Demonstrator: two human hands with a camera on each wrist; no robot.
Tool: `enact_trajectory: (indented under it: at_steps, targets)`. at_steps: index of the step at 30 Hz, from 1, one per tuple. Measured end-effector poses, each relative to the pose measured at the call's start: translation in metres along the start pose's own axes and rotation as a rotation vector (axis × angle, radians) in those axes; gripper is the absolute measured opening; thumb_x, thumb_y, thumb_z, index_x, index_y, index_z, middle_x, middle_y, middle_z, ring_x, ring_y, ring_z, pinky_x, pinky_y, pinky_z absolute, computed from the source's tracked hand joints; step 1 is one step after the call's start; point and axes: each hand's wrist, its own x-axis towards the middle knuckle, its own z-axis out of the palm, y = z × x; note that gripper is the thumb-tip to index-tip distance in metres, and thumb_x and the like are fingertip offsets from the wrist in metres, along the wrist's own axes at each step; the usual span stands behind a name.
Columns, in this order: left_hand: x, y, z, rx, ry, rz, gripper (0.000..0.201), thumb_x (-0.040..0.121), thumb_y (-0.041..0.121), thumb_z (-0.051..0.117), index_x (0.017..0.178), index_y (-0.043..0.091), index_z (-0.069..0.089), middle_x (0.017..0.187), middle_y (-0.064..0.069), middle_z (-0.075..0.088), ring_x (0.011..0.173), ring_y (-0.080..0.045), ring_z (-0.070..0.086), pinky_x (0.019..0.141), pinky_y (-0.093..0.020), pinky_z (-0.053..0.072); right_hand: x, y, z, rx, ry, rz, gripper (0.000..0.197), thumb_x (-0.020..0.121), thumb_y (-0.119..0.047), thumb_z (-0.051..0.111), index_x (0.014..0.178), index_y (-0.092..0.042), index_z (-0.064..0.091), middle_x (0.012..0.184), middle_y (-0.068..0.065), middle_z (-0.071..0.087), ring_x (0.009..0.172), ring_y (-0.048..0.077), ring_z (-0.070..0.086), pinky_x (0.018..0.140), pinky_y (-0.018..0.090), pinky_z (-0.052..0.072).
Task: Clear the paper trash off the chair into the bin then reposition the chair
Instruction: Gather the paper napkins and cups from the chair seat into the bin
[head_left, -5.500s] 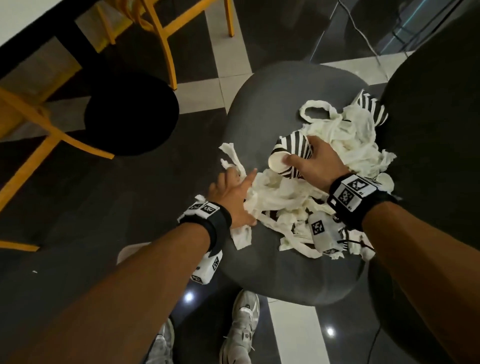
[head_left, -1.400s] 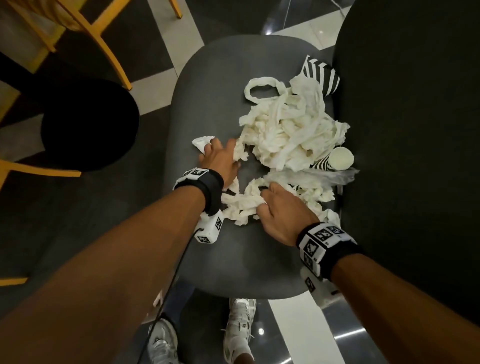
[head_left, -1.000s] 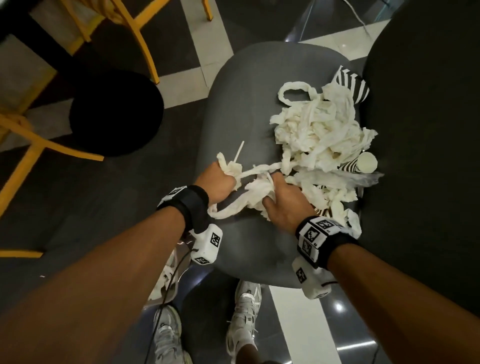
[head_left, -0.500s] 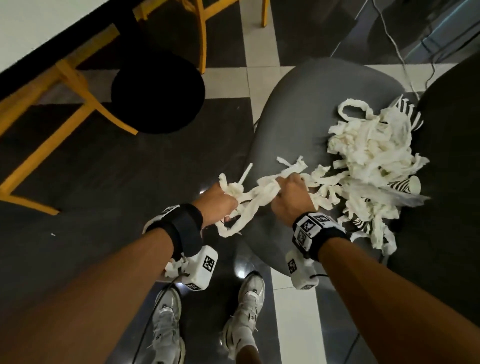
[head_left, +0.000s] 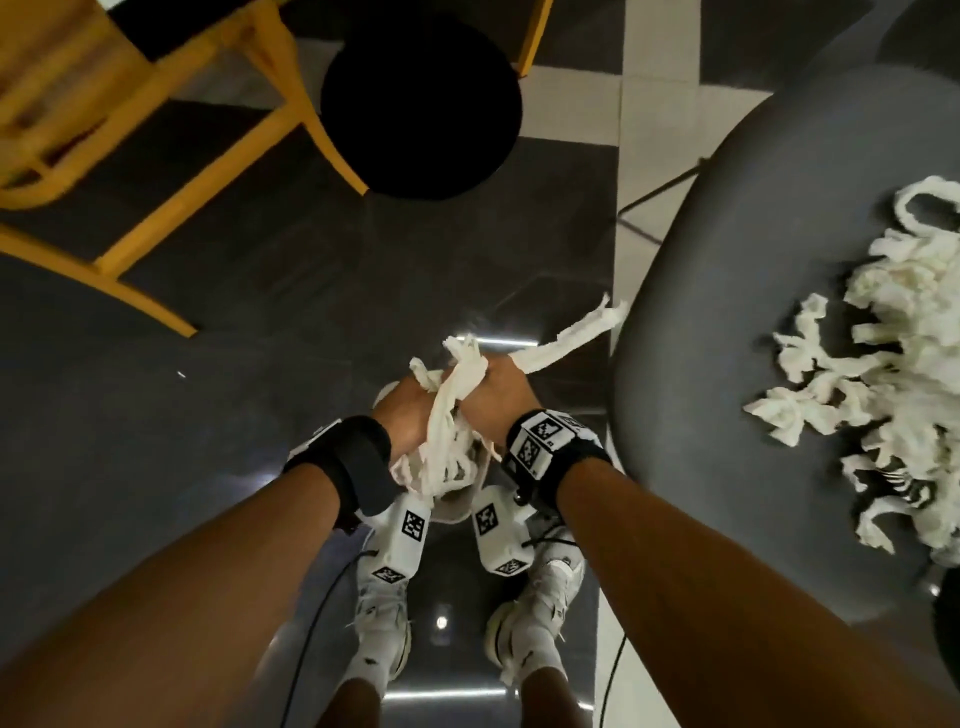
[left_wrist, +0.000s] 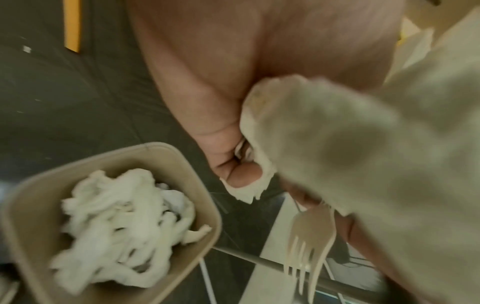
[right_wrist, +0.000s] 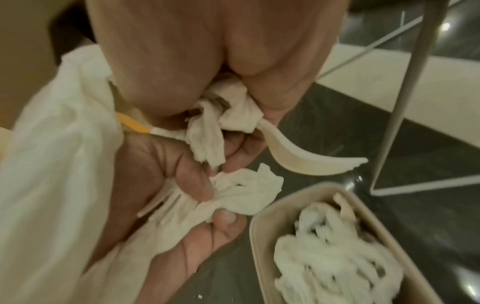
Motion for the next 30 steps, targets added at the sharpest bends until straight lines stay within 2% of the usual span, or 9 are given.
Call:
enact_trajectory:
  at_steps: [2, 4, 6, 13, 16, 19, 23, 26, 30]
  targets:
    - [0.002, -0.036, -0.020, 0.004, -0.021, -0.056, 0.011, 0.098, 0.019, 0.056, 0.100, 0.016, 0.067, 0.087, -0.001, 0.070, 0.079, -0.012, 0.068, 0.061, -0.014, 0.053, 0.018, 0.021, 0.040, -0.031, -0.077, 0.086, 0.018, 0.093, -0.017, 0.058, 0.098, -0.007, 0.071, 0.096, 0.013, 0.074, 0.090, 0.029, 0.069, 0.081, 0.032, 0.056]
    - [0.008, -0.067, -0.034, -0.018, -0.060, -0.081, 0.014, 0.097, 0.013, 0.059, 0.110, 0.015, 0.062, 0.083, 0.003, 0.067, 0.071, -0.003, 0.068, 0.054, -0.011, 0.048, 0.031, 0.039, 0.074, -0.096, -0.130, 0.118, 0.026, 0.097, -0.016, 0.052, 0.118, -0.006, 0.065, 0.108, 0.012, 0.071, 0.097, 0.029, 0.067, 0.082, 0.018, 0.052]
    - [0.016, -0.089, -0.043, 0.073, -0.127, -0.114, 0.008, 0.097, 0.012, 0.059, 0.099, 0.018, 0.064, 0.072, 0.010, 0.065, 0.059, 0.004, 0.063, 0.053, -0.009, 0.046, 0.043, 0.060, 0.103, -0.143, -0.213, 0.157, 0.031, 0.101, -0.015, 0.045, 0.125, -0.004, 0.062, 0.116, 0.016, 0.069, 0.108, 0.032, 0.065, 0.094, 0.032, 0.052]
    - [0.090, -0.162, -0.028, 0.021, -0.075, -0.202, 0.035, 0.087, 0.028, 0.069, 0.119, 0.015, 0.067, 0.116, -0.010, 0.072, 0.110, -0.027, 0.068, 0.096, -0.045, 0.054, 0.082, 0.127, 0.144, -0.408, -0.351, 0.403, 0.038, 0.102, -0.007, 0.048, 0.138, 0.005, 0.052, 0.143, 0.022, 0.054, 0.133, 0.035, 0.050, 0.105, 0.036, 0.040]
    - [0.113, -0.174, -0.014, 0.062, -0.002, -0.209, 0.051, 0.079, 0.042, 0.061, 0.123, 0.018, 0.060, 0.126, -0.003, 0.065, 0.116, -0.025, 0.061, 0.103, -0.044, 0.048, 0.100, 0.155, 0.146, -0.418, -0.364, 0.479, 0.051, 0.098, -0.004, 0.058, 0.146, 0.005, 0.042, 0.150, 0.022, 0.045, 0.140, 0.035, 0.043, 0.097, 0.031, 0.038]
    - [0.118, -0.176, -0.007, 0.037, 0.046, -0.300, 0.073, 0.069, 0.060, 0.049, 0.137, 0.032, 0.048, 0.136, 0.004, 0.056, 0.123, -0.025, 0.054, 0.106, -0.049, 0.045, 0.109, 0.187, 0.152, -0.526, -0.403, 0.465, 0.049, 0.107, -0.011, 0.041, 0.153, 0.000, 0.030, 0.159, 0.016, 0.034, 0.147, 0.031, 0.033, 0.117, 0.033, 0.026]
    - [0.117, -0.175, -0.005, 0.059, 0.030, -0.265, 0.076, 0.076, 0.067, 0.043, 0.143, 0.029, 0.046, 0.149, 0.002, 0.048, 0.135, -0.023, 0.045, 0.114, -0.048, 0.034, 0.118, 0.191, 0.160, -0.425, -0.404, 0.456, 0.041, 0.106, -0.025, 0.034, 0.142, -0.011, 0.050, 0.146, 0.014, 0.052, 0.134, 0.031, 0.048, 0.112, 0.042, 0.034]
    - [0.111, -0.179, -0.008, 0.205, 0.026, -0.236, 0.070, 0.076, 0.052, 0.049, 0.143, 0.032, 0.045, 0.143, 0.003, 0.054, 0.130, -0.023, 0.052, 0.108, -0.044, 0.044, 0.105, 0.175, 0.153, -0.296, -0.373, 0.492, 0.036, 0.102, -0.030, 0.041, 0.118, -0.006, 0.061, 0.115, 0.016, 0.062, 0.102, 0.031, 0.061, 0.091, 0.037, 0.045]
    - [0.090, -0.162, -0.014, 0.382, -0.009, -0.209, 0.058, 0.084, 0.026, 0.051, 0.142, 0.025, 0.047, 0.140, -0.002, 0.058, 0.126, -0.028, 0.056, 0.103, -0.041, 0.048, 0.078, 0.151, 0.130, -0.408, -0.362, 0.408, 0.042, 0.104, -0.014, 0.041, 0.142, 0.000, 0.047, 0.149, 0.018, 0.047, 0.137, 0.035, 0.044, 0.116, 0.040, 0.035]
